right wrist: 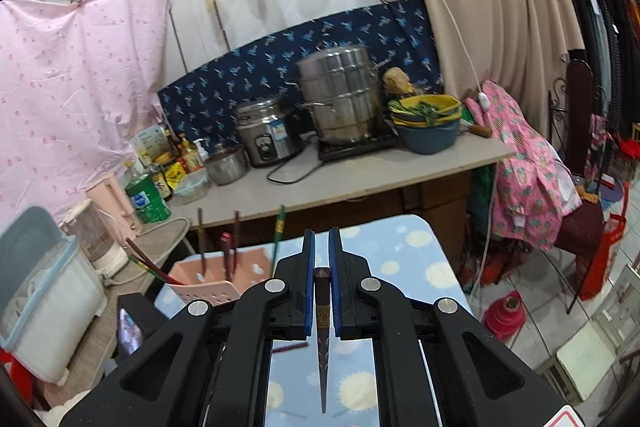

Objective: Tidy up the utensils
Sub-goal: 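Carry the red chopstick in the left tool up over the pink basket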

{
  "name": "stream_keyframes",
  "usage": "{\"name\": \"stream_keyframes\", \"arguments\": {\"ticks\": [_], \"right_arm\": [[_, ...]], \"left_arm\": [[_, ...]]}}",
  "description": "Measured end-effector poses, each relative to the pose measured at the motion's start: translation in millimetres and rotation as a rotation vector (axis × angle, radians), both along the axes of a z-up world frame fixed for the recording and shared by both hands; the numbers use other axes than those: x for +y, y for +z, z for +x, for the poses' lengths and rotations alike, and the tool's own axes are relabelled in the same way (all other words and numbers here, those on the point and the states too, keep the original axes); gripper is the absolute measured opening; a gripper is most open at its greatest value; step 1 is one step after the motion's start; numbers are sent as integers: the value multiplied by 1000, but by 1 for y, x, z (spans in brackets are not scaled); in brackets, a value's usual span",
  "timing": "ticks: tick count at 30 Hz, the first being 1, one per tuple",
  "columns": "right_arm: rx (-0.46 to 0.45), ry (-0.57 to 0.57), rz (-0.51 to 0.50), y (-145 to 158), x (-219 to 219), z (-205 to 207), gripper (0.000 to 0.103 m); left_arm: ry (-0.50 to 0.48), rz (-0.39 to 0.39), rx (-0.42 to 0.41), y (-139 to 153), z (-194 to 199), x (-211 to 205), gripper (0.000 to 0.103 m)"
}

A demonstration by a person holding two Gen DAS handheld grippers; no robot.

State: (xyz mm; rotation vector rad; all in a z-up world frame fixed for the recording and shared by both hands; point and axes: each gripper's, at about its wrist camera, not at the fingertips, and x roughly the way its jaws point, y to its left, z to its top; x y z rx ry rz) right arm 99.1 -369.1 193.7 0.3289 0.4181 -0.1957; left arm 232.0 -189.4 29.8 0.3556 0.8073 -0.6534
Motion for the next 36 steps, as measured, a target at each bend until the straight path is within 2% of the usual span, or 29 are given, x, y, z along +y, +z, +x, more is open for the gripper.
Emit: {"name": "stream_keyframes", "arguments": {"ticks": [6,11,15,21,28,36], "right_arm": [[35,-34,16,-15,-22,-8,7],[40,-34,35,-21,-32,-7,7],[45,-25,43,-25,-34,-5,7],[58,-10,53,-30,-30,-4,7],[67,2,62,-33,-22,-10,7],[76,25,73,-36,-10,-21,7]], "left_arm": [[-141,63,17,-33,18,-48,23],[-187,131,29,-56,27,-67,23],[-207,153,85,-71,35,-71,23],[-211,133,141,-73,29,-58,24],[-219,124,200,-72,-11,-28,19],[-112,114,260,-72,-72,14,16]]}}
